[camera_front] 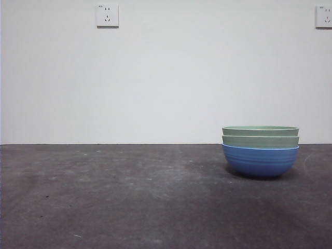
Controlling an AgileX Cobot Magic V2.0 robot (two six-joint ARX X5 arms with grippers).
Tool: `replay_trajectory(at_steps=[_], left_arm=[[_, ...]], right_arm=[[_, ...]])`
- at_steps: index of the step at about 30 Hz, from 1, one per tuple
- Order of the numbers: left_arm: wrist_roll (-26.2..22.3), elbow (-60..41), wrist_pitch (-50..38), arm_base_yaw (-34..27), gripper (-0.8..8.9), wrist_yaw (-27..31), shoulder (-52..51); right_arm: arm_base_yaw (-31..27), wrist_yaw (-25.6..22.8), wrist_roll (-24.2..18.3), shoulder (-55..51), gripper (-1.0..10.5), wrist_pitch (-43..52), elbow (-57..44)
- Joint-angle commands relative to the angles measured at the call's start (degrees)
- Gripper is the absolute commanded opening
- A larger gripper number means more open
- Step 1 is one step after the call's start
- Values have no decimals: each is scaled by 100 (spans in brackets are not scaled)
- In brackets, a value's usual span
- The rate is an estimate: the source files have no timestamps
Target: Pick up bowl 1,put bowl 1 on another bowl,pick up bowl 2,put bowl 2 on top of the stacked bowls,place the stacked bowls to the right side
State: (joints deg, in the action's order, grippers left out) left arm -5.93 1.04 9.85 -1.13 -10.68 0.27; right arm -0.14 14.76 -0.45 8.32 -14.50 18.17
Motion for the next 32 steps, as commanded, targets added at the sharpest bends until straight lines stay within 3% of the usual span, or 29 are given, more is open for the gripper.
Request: replay_trajectory(at_steps=[1,9,18,32], left_arm=[[39,-83,-13,-13,-2,11,-17],[39,-83,-13,-13,-2,11,-17],[39,-83,-13,-13,-2,11,-17],[39,-83,-13,-13,-2,11,-17]], right_arm=[[-11,-28,125,-271,6,76,-422],[-13,-28,409,-826,6,79,-1204],[-11,-26,407,-826,6,76,-1613],[-11,-15,400,-826,6,94,-1641]])
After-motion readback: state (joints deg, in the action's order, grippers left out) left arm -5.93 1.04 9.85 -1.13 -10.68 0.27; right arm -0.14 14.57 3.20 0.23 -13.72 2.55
